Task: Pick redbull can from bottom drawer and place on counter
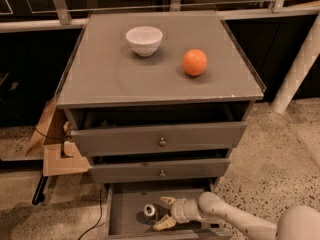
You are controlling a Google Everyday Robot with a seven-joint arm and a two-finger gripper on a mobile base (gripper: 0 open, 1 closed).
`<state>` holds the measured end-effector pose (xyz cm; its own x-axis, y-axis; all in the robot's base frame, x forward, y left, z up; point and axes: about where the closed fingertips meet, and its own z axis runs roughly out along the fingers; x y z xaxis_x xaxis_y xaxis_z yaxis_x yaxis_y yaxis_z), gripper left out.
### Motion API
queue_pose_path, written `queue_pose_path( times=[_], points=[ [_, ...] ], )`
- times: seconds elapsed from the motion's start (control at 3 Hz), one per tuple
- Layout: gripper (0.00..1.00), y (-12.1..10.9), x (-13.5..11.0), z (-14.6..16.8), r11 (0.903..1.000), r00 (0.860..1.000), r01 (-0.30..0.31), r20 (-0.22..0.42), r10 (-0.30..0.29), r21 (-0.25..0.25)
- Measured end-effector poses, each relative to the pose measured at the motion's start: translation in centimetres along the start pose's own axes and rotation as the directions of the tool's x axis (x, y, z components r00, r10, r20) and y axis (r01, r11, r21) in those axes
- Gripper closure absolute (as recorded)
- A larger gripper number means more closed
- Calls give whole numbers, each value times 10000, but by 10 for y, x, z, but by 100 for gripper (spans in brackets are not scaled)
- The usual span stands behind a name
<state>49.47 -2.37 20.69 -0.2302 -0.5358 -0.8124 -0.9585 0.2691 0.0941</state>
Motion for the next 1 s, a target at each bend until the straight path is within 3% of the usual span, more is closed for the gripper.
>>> queue_pose_path(
  times=[1.0],
  points=[
    [28, 3, -17, 49, 9987, 9944, -1, 1055, 55, -514]
  ],
)
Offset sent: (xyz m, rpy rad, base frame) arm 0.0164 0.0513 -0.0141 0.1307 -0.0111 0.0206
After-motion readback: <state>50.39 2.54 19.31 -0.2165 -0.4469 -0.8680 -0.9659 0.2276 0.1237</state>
